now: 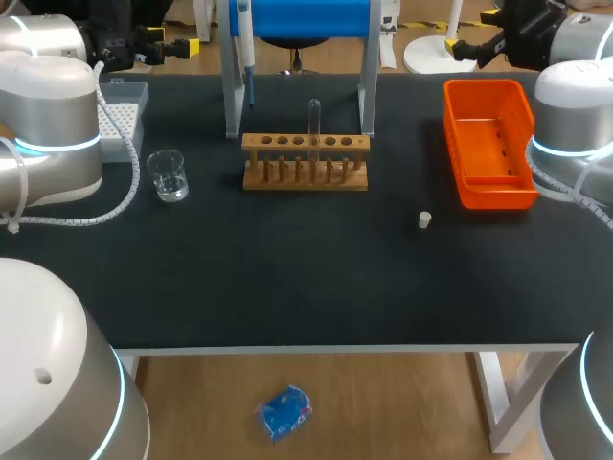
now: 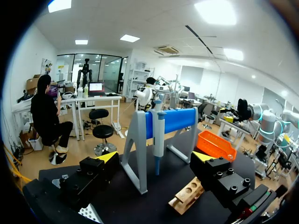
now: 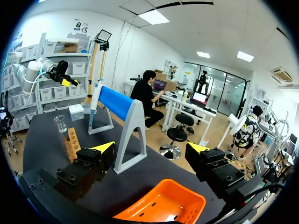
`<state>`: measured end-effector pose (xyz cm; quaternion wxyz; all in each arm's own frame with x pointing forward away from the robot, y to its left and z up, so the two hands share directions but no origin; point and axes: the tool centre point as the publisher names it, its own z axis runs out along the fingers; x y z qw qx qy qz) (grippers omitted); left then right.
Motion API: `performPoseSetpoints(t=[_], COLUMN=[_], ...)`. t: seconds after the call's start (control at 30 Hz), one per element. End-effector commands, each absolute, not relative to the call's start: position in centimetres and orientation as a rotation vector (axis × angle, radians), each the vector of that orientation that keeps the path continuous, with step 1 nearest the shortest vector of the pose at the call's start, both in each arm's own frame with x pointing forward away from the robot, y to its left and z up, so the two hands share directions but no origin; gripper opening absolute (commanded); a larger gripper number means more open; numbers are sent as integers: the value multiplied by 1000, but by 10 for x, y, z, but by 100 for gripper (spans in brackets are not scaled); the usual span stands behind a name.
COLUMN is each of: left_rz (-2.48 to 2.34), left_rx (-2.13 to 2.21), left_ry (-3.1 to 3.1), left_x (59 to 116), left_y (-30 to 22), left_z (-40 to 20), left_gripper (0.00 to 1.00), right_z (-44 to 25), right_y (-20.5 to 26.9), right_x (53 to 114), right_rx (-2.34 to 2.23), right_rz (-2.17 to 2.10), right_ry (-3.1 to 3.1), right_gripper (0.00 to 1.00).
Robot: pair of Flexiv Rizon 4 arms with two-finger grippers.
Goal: Invert the test tube, pick up the pipette, mount the tip to pipette, aspirate from beaker and dispense into the tube, eject the tip, return the pipette, and cap with the stopper.
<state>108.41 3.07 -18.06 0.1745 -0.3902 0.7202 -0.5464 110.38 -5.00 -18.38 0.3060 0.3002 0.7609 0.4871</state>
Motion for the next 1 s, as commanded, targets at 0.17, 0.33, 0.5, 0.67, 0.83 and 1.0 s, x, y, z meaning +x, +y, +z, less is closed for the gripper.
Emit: performPoseSetpoints(t=[0.17, 0.33, 0.5, 0.67, 0.83, 1.0], left_rz=[-1550, -1550, -1550, -1550, -1550, -1550], left_rx=[-1105, -1105, -1105, -1105, -1105, -1105], left_ry=[2036, 2036, 2036, 2036, 2036, 2036], left_x=[1083, 1083, 1083, 1083, 1083, 1083], left_y=[30, 30, 30, 30, 30, 30], left_z=[-182, -182, -182, -182, -182, -182], left_gripper=[100, 100, 100, 100, 100, 100], right_z=[-184, -184, -184, -175, -175, -181], right_y=[-50, -50, -50, -51, -31, -11], right_x=[1104, 1104, 1104, 1102, 1088, 1072], right_rx=[794, 794, 794, 787, 700, 607], right_rz=[1290, 1290, 1290, 1354, 1490, 1584], right_ry=[2013, 2013, 2013, 2006, 2060, 2125], right_gripper=[100, 100, 100, 100, 100, 100])
